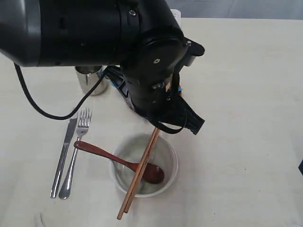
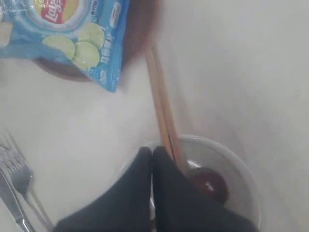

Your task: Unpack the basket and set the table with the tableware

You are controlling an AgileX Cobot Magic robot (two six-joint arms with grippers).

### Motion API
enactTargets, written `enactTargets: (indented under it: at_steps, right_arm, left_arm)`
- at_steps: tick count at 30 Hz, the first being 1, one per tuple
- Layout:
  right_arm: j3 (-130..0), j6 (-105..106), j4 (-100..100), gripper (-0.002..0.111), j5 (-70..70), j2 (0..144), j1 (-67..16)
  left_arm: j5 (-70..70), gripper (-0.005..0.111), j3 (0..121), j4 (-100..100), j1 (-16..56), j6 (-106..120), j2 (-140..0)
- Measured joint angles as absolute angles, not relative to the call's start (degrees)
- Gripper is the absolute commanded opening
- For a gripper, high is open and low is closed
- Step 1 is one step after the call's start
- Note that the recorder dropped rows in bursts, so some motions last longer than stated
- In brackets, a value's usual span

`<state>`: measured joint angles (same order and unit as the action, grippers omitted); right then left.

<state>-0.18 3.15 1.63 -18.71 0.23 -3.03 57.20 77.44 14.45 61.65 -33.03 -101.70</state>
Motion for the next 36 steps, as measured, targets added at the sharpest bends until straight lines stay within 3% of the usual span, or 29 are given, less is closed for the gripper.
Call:
enactTargets:
  at_steps: [6, 15, 36]
  right_arm:
    - [-0.2, 3.2, 1.6, 0.0, -18.7, 0.2, -3.0]
    - [-0.2, 3.2, 1.6, 0.0, -18.7, 0.2, -3.0]
    - [-0.2, 3.2, 1.6, 0.0, -18.7, 0.2, -3.0]
  left_arm:
    - [57.1, 0.0, 77.5, 15.1, 61.7, -32.6, -98.1]
    - [54.3, 0.0, 76.7, 18.8, 61.7, -32.5, -82.0]
    - [44.1, 0.0, 55.0, 26.0, 61.7, -32.4, -40.8]
